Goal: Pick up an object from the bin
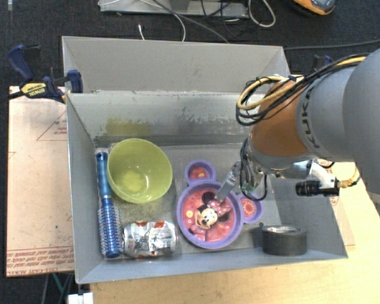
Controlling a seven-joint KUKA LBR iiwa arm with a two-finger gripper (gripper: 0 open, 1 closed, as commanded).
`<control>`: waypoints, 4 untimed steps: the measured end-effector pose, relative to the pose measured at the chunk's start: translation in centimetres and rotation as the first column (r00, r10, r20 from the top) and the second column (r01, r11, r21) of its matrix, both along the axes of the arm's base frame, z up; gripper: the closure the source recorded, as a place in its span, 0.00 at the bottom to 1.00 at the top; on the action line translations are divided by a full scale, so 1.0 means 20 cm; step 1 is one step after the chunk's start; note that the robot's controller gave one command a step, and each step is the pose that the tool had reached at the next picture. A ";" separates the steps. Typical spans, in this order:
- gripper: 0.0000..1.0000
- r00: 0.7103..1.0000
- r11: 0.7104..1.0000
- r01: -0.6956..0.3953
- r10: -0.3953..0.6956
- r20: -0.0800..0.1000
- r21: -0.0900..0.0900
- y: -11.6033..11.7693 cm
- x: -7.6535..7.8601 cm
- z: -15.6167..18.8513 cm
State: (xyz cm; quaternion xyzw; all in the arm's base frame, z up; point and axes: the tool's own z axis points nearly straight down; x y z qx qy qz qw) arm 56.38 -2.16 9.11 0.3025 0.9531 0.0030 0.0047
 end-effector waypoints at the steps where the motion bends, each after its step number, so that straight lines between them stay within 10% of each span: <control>1: 1.00 1.000 1.000 -0.001 0.001 0.000 0.000 0.00 0.00 0.02; 4: 1.00 1.000 1.000 -0.007 0.007 -0.005 0.001 0.00 -0.01 0.40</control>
Offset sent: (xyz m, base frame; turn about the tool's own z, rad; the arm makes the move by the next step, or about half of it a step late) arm -0.0002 0.0001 0.0201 -0.0008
